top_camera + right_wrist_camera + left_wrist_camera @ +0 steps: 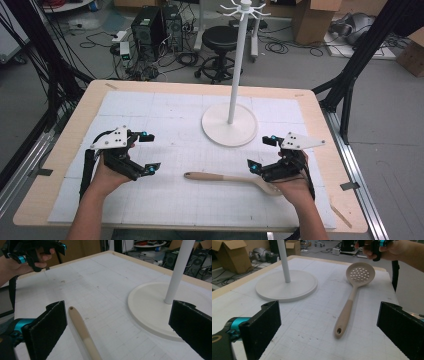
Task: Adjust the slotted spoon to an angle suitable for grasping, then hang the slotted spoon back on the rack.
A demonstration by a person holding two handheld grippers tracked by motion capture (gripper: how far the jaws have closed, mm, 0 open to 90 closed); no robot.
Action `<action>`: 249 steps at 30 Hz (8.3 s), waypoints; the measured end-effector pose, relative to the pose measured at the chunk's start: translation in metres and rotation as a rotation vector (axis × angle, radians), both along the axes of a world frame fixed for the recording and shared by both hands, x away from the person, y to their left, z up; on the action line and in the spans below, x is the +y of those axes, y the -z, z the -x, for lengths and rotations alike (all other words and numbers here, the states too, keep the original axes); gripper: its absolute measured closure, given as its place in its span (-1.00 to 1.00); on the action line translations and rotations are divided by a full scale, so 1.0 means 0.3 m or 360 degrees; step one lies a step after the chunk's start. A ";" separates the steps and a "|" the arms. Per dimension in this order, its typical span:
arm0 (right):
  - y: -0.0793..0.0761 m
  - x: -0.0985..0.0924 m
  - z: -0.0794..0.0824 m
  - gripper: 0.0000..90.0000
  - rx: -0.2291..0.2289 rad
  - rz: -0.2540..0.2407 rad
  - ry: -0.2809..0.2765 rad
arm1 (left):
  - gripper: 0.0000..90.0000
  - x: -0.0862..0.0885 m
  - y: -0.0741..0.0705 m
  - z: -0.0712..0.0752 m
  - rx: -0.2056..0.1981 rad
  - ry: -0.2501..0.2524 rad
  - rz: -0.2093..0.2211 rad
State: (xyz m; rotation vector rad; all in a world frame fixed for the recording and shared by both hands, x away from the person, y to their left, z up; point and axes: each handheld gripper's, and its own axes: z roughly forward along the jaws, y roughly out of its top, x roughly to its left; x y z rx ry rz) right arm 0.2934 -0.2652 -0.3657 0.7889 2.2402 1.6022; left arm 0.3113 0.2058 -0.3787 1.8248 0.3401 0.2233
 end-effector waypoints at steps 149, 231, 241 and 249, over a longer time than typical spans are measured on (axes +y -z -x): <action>-0.266 0.080 -0.161 0.66 0.0005 0.0218 -0.0383 | -0.87 0.076 -0.032 0.013 -0.0037 -0.0089 0.0058; -0.708 0.070 -0.505 0.66 0.0136 0.0489 -0.0055 | -0.87 0.079 -0.031 0.012 -0.0028 -0.0070 0.0051; -0.712 0.076 -0.521 0.66 0.0162 0.0519 -0.0023 | -0.87 0.078 -0.032 0.014 -0.0029 -0.0071 0.0053; -0.705 0.054 -0.543 0.66 0.0200 0.0485 0.0023 | -0.87 0.085 -0.032 0.013 -0.0027 -0.0073 0.0061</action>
